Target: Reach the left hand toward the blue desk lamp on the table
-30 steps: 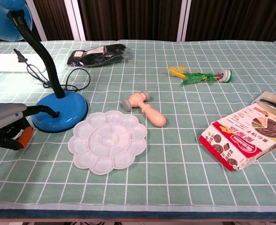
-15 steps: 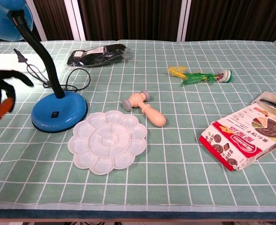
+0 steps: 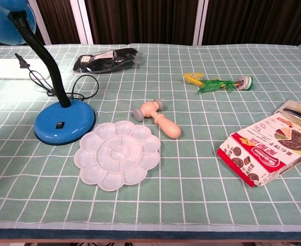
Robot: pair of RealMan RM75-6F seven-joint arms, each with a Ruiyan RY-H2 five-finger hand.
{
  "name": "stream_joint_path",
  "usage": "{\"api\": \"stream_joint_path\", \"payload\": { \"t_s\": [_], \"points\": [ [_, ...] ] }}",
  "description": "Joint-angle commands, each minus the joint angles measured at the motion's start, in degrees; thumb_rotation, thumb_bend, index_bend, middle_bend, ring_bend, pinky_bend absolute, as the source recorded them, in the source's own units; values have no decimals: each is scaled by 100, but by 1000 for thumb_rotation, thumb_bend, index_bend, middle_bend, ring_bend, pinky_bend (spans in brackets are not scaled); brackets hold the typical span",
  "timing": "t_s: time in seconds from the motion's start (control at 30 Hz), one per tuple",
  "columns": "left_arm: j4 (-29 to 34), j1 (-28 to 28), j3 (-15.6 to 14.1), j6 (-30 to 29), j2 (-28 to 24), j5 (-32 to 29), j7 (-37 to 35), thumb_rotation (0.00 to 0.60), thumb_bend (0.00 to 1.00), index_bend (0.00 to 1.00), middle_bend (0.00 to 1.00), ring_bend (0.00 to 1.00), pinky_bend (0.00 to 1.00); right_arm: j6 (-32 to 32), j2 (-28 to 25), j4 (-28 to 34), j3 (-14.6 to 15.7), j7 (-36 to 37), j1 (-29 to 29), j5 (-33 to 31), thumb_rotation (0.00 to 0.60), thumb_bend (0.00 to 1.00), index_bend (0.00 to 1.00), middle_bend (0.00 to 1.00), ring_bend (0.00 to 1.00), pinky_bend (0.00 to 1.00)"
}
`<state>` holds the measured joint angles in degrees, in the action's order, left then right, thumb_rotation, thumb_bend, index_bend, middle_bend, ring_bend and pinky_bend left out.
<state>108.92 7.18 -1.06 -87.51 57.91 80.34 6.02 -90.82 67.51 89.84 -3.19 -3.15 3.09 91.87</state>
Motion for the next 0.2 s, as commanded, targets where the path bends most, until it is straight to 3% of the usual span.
{"api": "stream_joint_path", "payload": {
  "t_s": [0.03,0.2],
  "points": [
    [-297,-178,-132,83,-25,-58,-434,600,300,91,46,7,67,1,-1,1,-3,6,0,-6,600,169,117,27,20,0],
    [-446,-103,-21,285,19,-225,-483,600,295,78,22,0,51,1,-7,0,-10,30,5,-6,600,170,117,27,20,0]
  ]
}}
